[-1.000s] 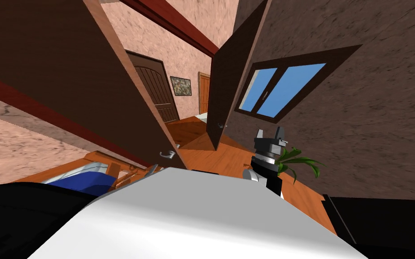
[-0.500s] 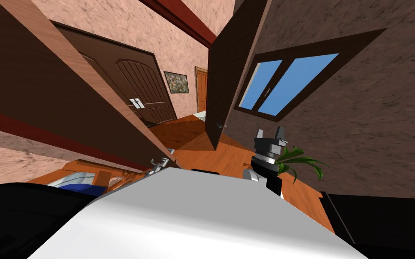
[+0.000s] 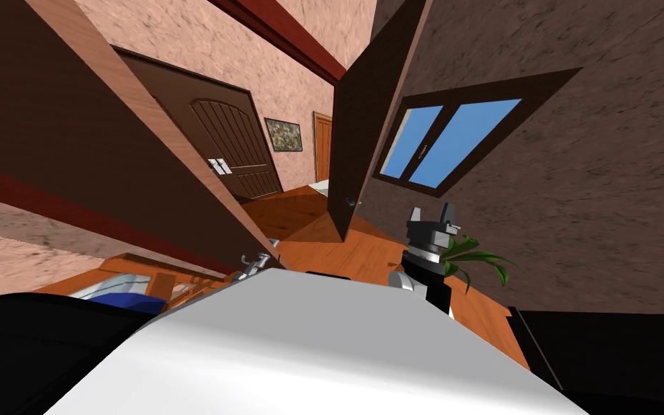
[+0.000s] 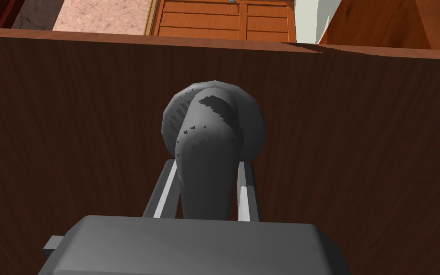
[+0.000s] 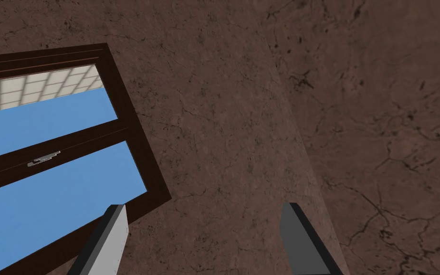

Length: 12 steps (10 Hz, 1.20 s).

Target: Pull the door open

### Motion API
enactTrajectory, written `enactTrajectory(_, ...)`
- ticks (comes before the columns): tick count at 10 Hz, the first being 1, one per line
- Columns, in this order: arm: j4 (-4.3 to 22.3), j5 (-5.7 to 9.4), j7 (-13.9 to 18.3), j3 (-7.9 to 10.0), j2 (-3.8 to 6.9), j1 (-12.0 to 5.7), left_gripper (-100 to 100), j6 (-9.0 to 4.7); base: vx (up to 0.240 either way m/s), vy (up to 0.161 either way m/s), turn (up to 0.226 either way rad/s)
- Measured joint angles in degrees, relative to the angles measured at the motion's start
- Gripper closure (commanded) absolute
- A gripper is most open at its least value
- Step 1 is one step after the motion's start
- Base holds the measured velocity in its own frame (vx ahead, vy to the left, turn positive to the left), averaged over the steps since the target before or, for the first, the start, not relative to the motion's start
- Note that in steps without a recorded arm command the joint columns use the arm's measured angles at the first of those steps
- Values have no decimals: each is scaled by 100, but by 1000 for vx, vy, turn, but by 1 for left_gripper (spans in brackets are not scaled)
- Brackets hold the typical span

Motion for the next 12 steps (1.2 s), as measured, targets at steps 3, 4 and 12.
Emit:
enactTrajectory(3, 199, -76, 29, -123, -34, -184, 100, -172, 14, -56, -22)
enactTrajectory(4, -88, -106, -9, -183, 49, -70, 100, -101, -8, -49, -55)
enactTrajectory(12, -433, -854, 125, -99, -99, -366, -100, 338, 10, -34, 187)
